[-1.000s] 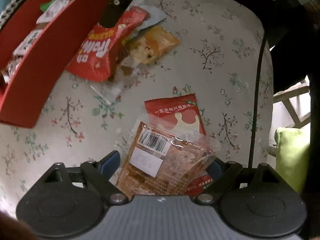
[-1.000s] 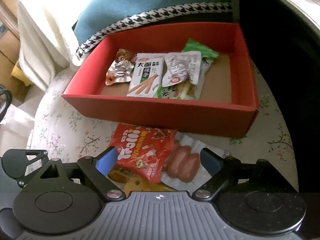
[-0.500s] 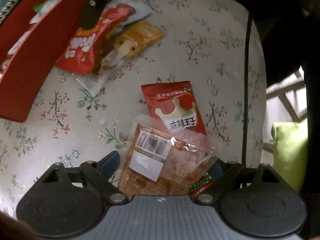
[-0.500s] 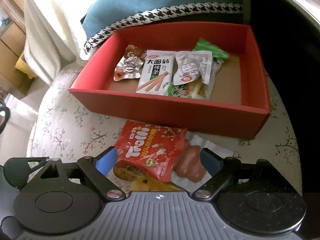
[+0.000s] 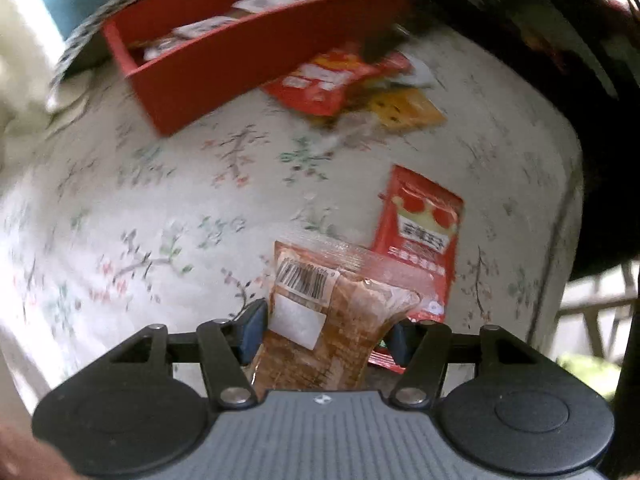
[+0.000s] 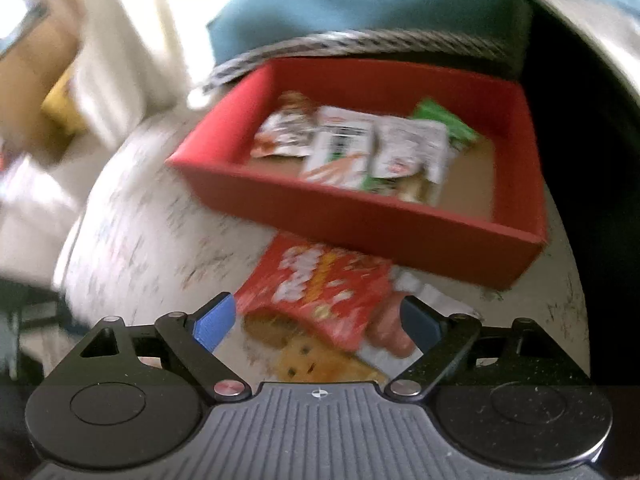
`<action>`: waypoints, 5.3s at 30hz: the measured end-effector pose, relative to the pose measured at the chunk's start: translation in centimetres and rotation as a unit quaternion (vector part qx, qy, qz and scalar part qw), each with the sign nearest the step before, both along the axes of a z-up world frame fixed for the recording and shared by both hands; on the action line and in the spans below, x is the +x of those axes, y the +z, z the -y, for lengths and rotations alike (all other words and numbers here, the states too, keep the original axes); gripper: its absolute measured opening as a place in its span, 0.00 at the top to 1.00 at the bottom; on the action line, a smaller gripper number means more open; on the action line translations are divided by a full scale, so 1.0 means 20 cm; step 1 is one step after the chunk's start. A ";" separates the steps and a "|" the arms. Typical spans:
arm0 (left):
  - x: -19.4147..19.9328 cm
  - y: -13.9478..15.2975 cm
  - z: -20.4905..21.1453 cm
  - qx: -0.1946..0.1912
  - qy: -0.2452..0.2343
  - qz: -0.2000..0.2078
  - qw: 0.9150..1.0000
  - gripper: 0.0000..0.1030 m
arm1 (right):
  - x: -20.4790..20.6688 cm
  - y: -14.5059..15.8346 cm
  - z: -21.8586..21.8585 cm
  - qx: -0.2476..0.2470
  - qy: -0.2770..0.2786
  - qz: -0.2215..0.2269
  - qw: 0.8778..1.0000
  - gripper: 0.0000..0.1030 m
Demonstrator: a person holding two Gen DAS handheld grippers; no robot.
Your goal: Organize snacks
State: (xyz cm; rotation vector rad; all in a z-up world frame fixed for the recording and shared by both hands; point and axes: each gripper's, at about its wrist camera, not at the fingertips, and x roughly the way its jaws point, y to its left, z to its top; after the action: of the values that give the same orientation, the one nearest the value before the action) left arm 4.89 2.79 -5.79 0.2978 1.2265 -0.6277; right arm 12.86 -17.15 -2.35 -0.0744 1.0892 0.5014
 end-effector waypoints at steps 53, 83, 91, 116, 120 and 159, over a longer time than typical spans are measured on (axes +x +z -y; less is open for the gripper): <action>-0.12 -0.12 -0.16 0.002 0.041 0.022 0.999 0.17 | -0.53 -0.21 -0.28 -0.081 0.101 -0.012 0.992 0.22; -0.04 0.16 -0.20 -0.094 0.170 0.151 0.969 0.53 | -0.39 0.11 -0.13 0.026 -0.059 0.065 0.996 0.45; 0.01 0.24 -0.21 -0.137 0.223 0.172 0.950 0.53 | -0.35 0.21 -0.14 0.034 -0.079 0.110 0.990 0.45; 0.42 0.48 -0.09 -0.175 0.282 0.277 0.902 0.53 | 0.08 0.39 -0.09 0.068 -0.150 0.189 0.968 0.45; 0.48 0.49 -0.06 -0.170 0.282 0.284 0.901 0.53 | 0.15 0.38 -0.06 0.065 -0.161 0.192 0.966 0.45; 0.77 0.36 0.08 -0.125 0.281 0.254 0.917 0.53 | 0.41 0.18 -0.05 -0.008 -0.163 0.161 0.973 0.44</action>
State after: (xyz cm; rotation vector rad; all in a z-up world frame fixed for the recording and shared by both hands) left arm 20.28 1.17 1.36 -0.1123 0.6646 -0.1754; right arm 20.99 -16.11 1.20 0.0101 0.7658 0.1752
